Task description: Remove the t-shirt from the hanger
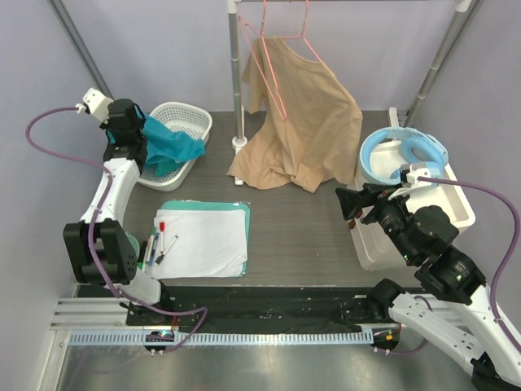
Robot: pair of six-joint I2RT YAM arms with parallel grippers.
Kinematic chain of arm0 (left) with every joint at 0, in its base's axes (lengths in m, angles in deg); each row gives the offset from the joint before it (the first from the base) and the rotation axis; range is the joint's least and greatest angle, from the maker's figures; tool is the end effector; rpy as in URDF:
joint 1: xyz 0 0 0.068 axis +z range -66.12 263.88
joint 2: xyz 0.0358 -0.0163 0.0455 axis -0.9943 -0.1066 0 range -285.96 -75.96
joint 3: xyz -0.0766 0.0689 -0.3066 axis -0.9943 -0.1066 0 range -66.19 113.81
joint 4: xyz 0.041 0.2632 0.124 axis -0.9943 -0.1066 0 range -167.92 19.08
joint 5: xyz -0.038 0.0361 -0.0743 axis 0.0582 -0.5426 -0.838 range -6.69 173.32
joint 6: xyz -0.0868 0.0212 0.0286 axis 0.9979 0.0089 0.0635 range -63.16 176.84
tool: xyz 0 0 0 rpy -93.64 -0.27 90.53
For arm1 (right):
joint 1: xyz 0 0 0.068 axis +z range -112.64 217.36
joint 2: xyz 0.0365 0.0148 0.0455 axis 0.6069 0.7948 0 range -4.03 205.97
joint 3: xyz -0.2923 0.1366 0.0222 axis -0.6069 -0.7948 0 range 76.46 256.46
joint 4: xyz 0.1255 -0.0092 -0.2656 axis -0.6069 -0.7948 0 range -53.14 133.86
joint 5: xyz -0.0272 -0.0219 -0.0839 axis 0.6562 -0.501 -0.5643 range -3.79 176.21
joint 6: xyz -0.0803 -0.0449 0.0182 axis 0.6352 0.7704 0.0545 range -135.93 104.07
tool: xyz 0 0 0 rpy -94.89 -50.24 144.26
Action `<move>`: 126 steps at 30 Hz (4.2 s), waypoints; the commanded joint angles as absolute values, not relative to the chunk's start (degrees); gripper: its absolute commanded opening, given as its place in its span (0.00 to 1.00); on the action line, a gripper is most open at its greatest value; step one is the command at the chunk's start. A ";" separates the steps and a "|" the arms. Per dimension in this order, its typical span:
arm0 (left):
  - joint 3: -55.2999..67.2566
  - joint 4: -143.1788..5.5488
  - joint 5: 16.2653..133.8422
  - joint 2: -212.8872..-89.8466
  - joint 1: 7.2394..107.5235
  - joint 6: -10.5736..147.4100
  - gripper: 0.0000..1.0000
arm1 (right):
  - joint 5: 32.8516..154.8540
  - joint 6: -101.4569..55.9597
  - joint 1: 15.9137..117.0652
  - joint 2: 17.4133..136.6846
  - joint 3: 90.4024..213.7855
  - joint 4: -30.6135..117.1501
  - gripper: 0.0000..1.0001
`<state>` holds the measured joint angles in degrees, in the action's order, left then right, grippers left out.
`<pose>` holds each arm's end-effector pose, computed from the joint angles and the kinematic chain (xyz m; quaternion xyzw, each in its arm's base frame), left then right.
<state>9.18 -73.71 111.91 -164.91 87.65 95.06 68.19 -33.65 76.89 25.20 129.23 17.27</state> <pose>0.4385 0.0694 0.3804 -0.4161 0.6712 0.0168 0.6132 0.1174 0.0630 0.4262 -0.0298 0.7242 0.2257 0.6509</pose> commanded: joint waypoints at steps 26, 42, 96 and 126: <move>21.17 -77.94 75.87 -188.63 86.42 104.46 0.00 | 71.53 -35.00 77.00 27.87 128.67 22.24 0.83; 19.51 -86.03 72.75 -180.92 89.15 106.67 0.69 | 72.85 -35.27 77.00 27.78 128.84 21.80 0.83; -20.05 -84.36 80.05 -123.86 32.03 103.60 0.64 | 64.85 -12.52 61.62 76.47 180.33 12.13 0.85; -10.29 -92.89 80.85 -125.44 32.03 101.40 0.64 | 88.93 -9.42 56.79 93.88 189.57 15.47 0.16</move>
